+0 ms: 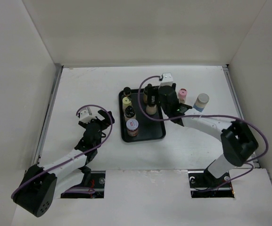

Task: Organize the condiment bottles

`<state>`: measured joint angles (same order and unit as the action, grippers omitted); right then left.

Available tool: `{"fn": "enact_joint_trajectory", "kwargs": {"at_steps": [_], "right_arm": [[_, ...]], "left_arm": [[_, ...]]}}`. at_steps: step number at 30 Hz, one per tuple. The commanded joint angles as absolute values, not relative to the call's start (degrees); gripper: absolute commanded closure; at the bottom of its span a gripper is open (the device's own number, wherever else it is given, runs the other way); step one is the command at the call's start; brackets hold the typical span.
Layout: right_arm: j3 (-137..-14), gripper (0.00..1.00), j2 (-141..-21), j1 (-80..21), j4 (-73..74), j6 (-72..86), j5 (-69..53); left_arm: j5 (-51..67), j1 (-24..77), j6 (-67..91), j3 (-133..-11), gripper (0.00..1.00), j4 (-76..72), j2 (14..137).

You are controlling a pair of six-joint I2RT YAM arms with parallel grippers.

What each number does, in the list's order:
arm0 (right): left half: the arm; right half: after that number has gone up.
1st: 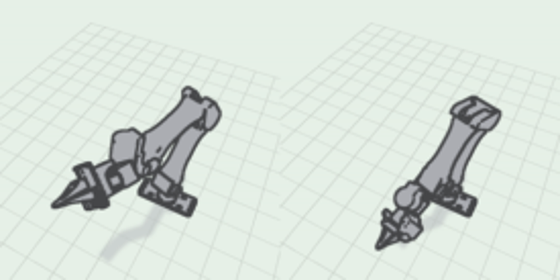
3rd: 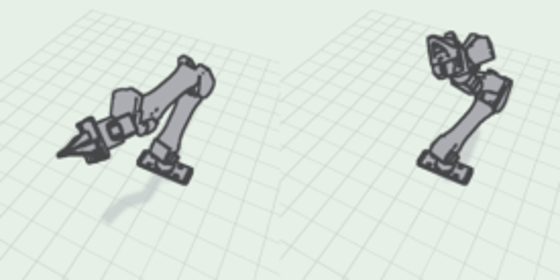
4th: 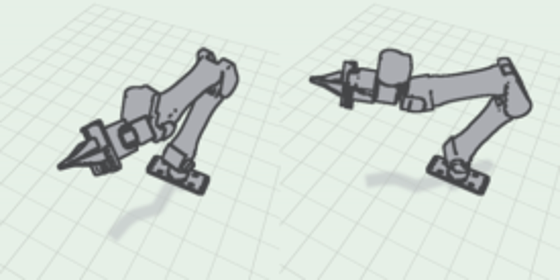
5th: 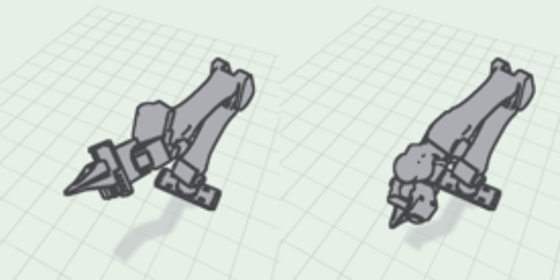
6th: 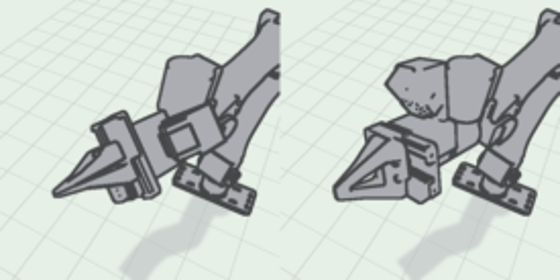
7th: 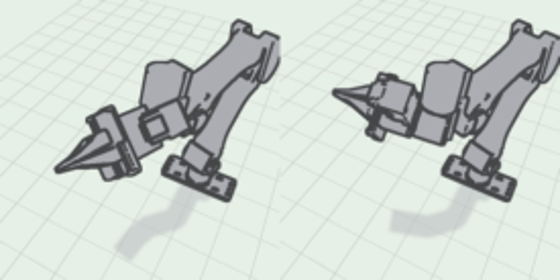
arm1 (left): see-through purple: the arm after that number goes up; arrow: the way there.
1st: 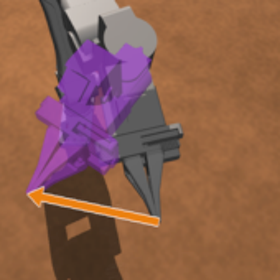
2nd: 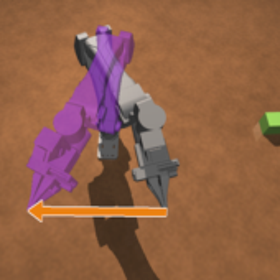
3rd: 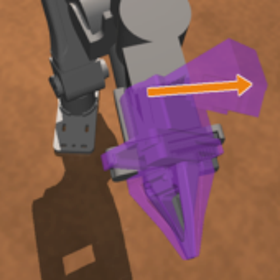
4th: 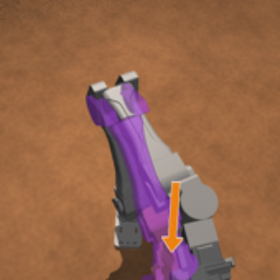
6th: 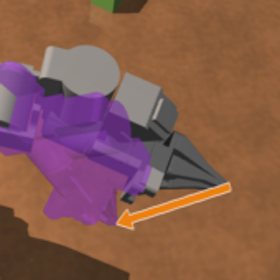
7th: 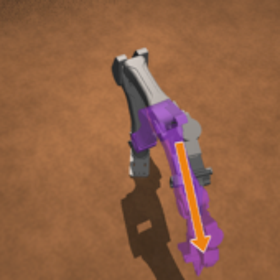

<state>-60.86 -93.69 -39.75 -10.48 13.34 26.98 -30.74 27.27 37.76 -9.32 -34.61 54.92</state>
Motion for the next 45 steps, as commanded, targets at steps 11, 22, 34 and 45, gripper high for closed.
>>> {"fn": "enact_joint_trajectory", "kwargs": {"at_steps": [11, 22, 34, 45], "right_arm": [[-63.8, 0.06, -93.9, -23.8, -6.3, 18.5, 35.6], [-66.7, 0.16, -100.5, -19.7, -3.3, 20.0, 34.2], [-60.5, 0.55, -88.0, -22.6, -5.9, 20.8, 35.0], [-49.4, 0.55, -75.0, -38.9, -0.3, 24.4, 33.1]], "left_arm": [[-29.7, 27.5, 38.5, -9.6, 0.0, -38.1, 55.4], [-29.3, 26.9, 38.7, -9.8, 0.0, -38.2, 56.6], [-29.6, 26.7, 38.8, -9.8, 0.0, -38.2, 56.6], [-29.7, 27.1, 38.9, -10.1, 0.0, -38.5, 56.9]]}}
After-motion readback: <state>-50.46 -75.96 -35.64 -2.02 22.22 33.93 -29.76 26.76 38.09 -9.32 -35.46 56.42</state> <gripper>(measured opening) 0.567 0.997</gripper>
